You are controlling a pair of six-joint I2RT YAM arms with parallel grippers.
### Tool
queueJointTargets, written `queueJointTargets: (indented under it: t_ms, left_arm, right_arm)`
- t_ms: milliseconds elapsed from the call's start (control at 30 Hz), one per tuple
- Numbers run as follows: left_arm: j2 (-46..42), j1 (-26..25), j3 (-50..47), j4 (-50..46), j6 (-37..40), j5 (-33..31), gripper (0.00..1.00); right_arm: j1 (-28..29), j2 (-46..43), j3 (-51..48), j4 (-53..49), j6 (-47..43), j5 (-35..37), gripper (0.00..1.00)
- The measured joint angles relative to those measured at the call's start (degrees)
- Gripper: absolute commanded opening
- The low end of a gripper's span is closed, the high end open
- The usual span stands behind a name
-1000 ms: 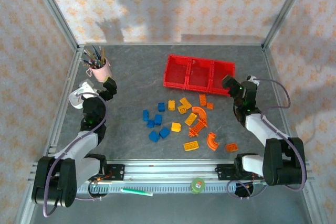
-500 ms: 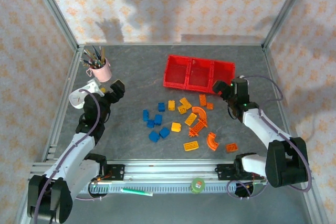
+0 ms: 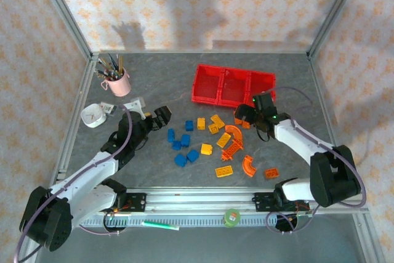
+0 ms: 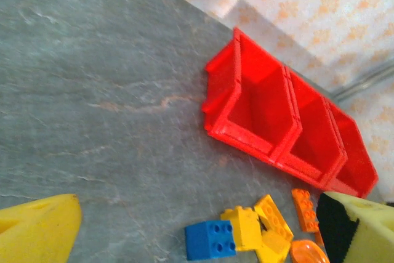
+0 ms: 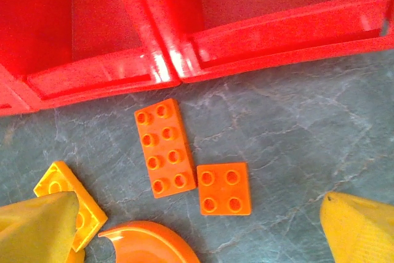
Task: Sort the legos into containers by color
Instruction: Pick up the lego from the middle-right of the table.
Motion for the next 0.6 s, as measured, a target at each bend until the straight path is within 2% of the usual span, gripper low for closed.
queueJointTargets:
  t_ms: [300, 600]
  left_arm:
    - [6.7, -6.1, 5.4, 0.1, -0.3, -1.6, 0.99]
    - [11.5, -8.3, 7.8, 0.2, -0.2, -1.7, 0.99]
  right_arm:
    - [0.7, 6.9, 2.9, -3.8, -0.4, 3.4, 0.78]
    - [0.7, 11.2, 2.9, -4.4, -1.5, 4.5, 0.63]
